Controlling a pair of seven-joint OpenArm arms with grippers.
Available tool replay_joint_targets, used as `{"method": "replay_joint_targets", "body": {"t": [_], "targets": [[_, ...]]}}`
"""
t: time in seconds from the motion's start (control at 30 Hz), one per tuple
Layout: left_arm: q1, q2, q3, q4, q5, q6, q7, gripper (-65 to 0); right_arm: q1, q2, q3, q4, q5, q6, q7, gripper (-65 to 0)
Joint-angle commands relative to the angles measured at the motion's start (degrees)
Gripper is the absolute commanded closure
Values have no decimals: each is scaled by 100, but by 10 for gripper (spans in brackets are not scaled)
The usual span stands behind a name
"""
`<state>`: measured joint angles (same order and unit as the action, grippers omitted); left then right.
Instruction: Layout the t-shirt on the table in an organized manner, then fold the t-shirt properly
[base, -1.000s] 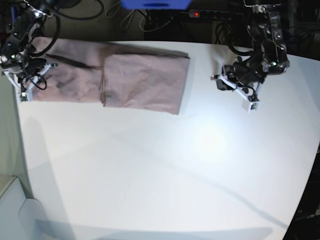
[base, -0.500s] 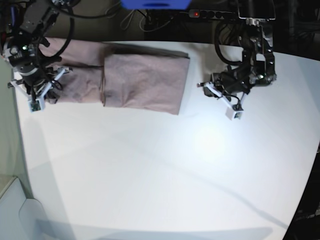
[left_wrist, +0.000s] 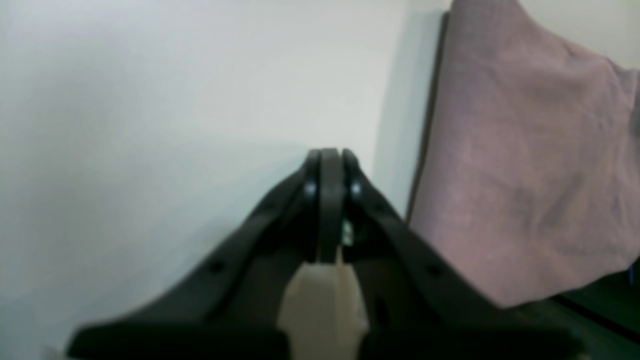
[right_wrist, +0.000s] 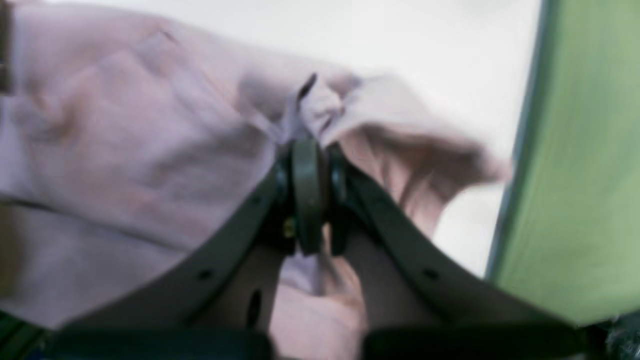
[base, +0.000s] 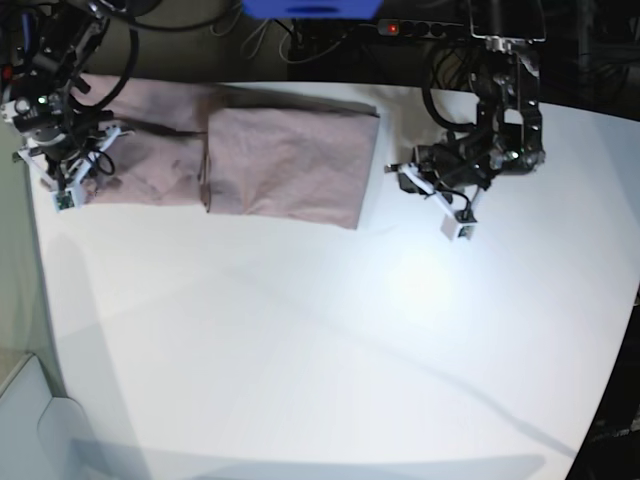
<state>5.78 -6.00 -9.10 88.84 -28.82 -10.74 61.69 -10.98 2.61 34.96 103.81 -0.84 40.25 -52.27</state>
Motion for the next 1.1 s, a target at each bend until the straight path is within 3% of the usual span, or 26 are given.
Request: {"method": "replay_joint_targets", "body": {"t": [0.0,0.27,0.33,0.5,0.6,0.97,1.07], "targets": [[-37,-29,-8,96,-41,-11,-2,-2,48,95,78,-38,45,-25,80,0],[-37,-37,-8,105,-41,-11,-2,-2,206,728,139,-1216,36,-25,89,-3],[-37,-37,-8,105,-50,-11,-2,-2,259,816,139,-1374,36,-25,89,-51],[-46,-37,-8,105,-50,-11,-2,-2,224,921,139,-1436,36,-25,133,-263],[-64,-37,-8,105,-50,-11,-2,-2,232,921,139,-1436,36,-25,115,-337],[-64,-90,-17,105,-50,-11,-2,-2,276,1150,139,-1735,36,-25,150,-347],[-73,-117,-17,105,-85,-11,-2,-2,276,1185,139,-1779,45,-25,150,-383]]}}
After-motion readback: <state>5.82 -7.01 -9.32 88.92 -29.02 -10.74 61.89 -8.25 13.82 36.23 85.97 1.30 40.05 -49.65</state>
